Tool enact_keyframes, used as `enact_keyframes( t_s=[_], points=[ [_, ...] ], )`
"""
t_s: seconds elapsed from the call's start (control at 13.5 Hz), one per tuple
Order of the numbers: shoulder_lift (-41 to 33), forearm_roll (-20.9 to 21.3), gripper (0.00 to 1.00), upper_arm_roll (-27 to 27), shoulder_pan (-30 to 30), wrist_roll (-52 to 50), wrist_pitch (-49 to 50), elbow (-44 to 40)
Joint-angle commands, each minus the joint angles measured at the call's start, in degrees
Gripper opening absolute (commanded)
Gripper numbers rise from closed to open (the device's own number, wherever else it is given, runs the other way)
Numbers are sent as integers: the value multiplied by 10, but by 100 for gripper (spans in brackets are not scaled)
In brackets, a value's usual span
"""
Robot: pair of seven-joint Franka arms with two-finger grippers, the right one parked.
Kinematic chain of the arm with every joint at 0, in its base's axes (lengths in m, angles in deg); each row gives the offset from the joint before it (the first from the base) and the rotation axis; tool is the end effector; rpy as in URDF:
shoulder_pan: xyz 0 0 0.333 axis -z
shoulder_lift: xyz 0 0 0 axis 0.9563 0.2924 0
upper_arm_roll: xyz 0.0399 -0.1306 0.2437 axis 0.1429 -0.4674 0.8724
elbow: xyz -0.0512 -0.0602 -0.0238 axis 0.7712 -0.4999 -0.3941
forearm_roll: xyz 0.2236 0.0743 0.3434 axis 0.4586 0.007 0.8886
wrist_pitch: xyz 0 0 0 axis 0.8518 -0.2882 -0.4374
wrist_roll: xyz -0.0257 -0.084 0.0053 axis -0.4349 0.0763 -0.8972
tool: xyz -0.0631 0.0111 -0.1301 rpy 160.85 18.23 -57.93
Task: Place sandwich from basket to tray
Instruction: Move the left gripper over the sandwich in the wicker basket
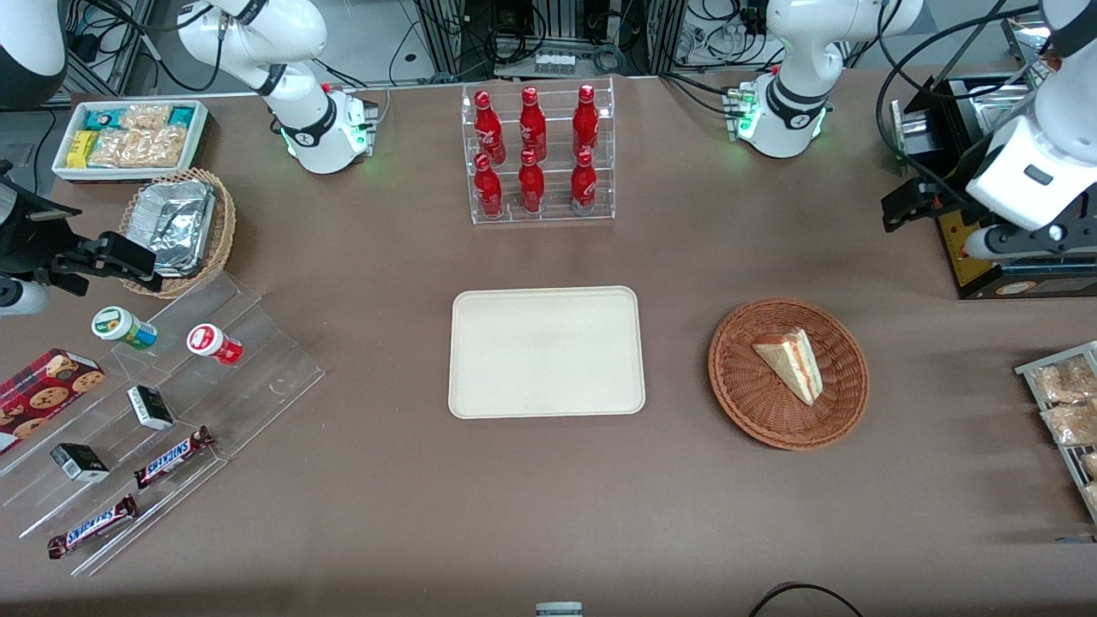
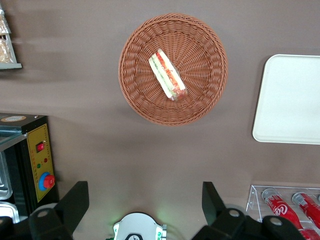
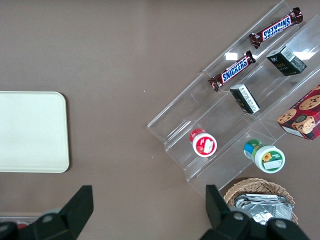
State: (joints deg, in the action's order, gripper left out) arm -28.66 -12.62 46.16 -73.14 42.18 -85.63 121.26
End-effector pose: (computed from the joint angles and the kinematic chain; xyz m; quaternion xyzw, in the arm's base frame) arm 0.5540 -0.0705 0.5471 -0.9971 -0.0296 0.0689 0.0159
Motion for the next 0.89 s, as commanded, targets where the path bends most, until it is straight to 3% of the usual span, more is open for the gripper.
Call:
enact_keyframes(
  t_s=[0.0, 0.82],
  points=[
    [-11, 3, 100, 7, 2, -1, -45, 54],
    [-3, 4, 100, 6, 7, -203, -277, 237]
  ],
)
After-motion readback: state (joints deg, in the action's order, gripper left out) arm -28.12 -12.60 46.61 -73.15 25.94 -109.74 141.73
